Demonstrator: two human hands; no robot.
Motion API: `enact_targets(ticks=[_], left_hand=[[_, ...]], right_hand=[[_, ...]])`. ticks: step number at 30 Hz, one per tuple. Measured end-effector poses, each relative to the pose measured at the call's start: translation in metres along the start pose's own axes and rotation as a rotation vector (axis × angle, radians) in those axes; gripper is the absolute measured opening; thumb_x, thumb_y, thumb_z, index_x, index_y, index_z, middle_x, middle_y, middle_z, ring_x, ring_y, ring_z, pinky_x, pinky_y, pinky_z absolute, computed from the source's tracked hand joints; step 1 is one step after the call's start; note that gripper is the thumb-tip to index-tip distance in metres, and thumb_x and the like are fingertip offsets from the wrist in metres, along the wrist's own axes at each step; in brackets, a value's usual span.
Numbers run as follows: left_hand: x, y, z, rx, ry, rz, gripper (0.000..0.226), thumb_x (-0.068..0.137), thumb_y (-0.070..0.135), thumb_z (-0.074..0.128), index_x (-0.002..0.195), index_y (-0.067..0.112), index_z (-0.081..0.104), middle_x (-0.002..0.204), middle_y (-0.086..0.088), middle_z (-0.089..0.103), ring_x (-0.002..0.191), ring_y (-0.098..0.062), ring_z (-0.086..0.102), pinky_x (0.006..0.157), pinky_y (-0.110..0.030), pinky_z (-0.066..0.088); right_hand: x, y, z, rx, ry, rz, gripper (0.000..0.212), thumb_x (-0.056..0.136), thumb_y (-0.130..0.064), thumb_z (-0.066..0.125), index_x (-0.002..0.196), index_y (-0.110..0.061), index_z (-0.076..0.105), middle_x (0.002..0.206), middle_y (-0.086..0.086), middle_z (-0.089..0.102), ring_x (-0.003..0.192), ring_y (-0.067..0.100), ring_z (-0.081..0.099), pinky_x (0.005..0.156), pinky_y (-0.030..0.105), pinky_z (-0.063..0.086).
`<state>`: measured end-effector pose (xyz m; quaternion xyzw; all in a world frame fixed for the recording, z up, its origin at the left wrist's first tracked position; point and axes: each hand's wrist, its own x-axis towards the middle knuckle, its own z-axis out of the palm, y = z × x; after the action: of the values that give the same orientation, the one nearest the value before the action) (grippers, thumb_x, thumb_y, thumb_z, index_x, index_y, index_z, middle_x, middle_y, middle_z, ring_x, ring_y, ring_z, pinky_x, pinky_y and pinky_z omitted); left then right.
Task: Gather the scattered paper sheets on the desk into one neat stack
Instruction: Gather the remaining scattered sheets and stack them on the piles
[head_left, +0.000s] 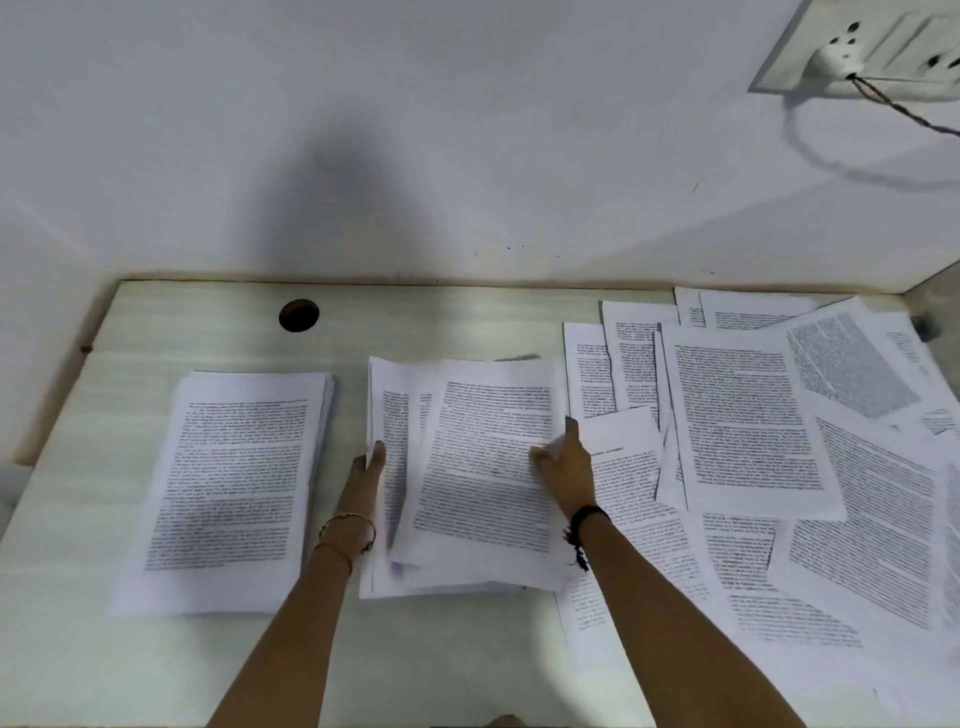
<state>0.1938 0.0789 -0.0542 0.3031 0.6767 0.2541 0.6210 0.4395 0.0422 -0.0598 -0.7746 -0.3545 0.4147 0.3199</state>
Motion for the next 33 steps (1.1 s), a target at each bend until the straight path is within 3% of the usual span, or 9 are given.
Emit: enact_targets(ticks=[4,7,9,13,16,19,23,28,33], left_hand=[[0.011,-0.006,-0.001,0.007,-0.014,0.039,0.063,0.093,0.043,0.044,0.146,0.013,0.024,0.150,-0.006,0.033,0.139,-0.022,0.031,0.113,-0.031,0.021],[0.012,-0.010,-0.001,0.080,-0.090,0.037,0.051,0.089,0.031,0.057,0.135,0.013,0.045,0.136,-0.009,0.053,0.126,-0.025,0.049,0.110,-0.033,0.033],[0.013,-0.015,0.000,0.138,-0.115,0.004,0.047,0.087,0.021,0.062,0.131,0.009,0.050,0.130,-0.012,0.057,0.121,-0.029,0.054,0.108,-0.039,0.038],[0.014,-0.025,0.008,0.241,-0.001,0.001,0.041,0.090,0.006,0.055,0.131,0.000,0.048,0.133,-0.021,0.053,0.121,-0.036,0.051,0.108,-0.042,0.038],[0.005,-0.028,0.016,0.363,0.154,0.038,0.042,0.093,0.009,0.050,0.134,0.001,0.045,0.135,-0.021,0.051,0.121,-0.038,0.050,0.105,-0.039,0.037],[-0.010,-0.034,0.018,0.446,0.303,0.108,0.044,0.094,0.007,0.042,0.138,0.004,0.041,0.136,-0.021,0.050,0.122,-0.040,0.049,0.104,-0.042,0.037],[-0.027,-0.047,0.012,0.490,0.410,0.077,0.046,0.095,0.008,0.038,0.140,0.006,0.038,0.138,-0.021,0.049,0.122,-0.042,0.048,0.104,-0.045,0.037],[-0.040,-0.069,0.012,0.465,0.283,0.058,0.043,0.093,0.007,0.045,0.136,0.003,0.043,0.136,-0.021,0.050,0.123,-0.039,0.048,0.106,-0.042,0.036],[-0.053,-0.083,0.039,0.321,0.023,-0.025,0.042,0.091,0.008,0.054,0.132,0.000,0.047,0.130,-0.020,0.055,0.118,-0.036,0.054,0.102,-0.038,0.040]], right_hand=[[-0.002,0.005,0.020,-0.126,0.018,-0.120,0.074,0.093,-0.005,0.052,0.153,-0.011,0.009,0.153,0.013,0.031,0.137,0.028,0.034,0.110,0.042,0.036],[-0.003,0.004,0.026,-0.432,-0.223,-0.291,0.066,0.095,-0.002,0.041,0.152,-0.007,0.009,0.150,0.016,0.035,0.134,0.033,0.035,0.107,0.039,0.036],[-0.004,0.003,0.025,-0.402,-0.323,-0.351,0.062,0.095,-0.002,0.037,0.152,-0.008,0.014,0.140,0.018,0.047,0.120,0.032,0.044,0.096,0.037,0.040],[-0.012,0.015,0.001,-0.307,-0.085,-0.314,0.055,0.093,-0.028,0.042,0.145,-0.011,0.035,0.133,0.014,0.053,0.119,0.026,0.048,0.100,0.039,0.044],[-0.034,0.046,-0.021,-0.532,0.156,-0.250,0.079,0.085,-0.052,0.051,0.144,-0.003,0.035,0.143,0.020,0.043,0.132,0.037,0.040,0.107,0.047,0.036],[-0.058,0.072,-0.024,-0.737,0.041,-0.266,0.098,0.073,-0.063,0.042,0.149,-0.004,0.021,0.153,0.022,0.029,0.140,0.041,0.028,0.107,0.061,0.025],[-0.067,0.082,-0.011,-0.965,-0.051,-0.239,0.095,0.064,-0.047,0.055,0.142,0.002,0.034,0.143,0.028,0.042,0.129,0.049,0.043,0.088,0.071,0.038],[-0.068,0.062,-0.029,-0.863,0.002,-0.239,0.067,0.072,-0.011,0.063,0.136,-0.003,0.045,0.135,0.020,0.051,0.114,0.039,0.054,0.079,0.048,0.050],[-0.070,0.028,-0.028,-0.412,-0.020,-0.259,0.051,0.094,-0.018,0.050,0.143,-0.009,0.038,0.136,0.007,0.051,0.116,0.026,0.055,0.089,0.035,0.046]])
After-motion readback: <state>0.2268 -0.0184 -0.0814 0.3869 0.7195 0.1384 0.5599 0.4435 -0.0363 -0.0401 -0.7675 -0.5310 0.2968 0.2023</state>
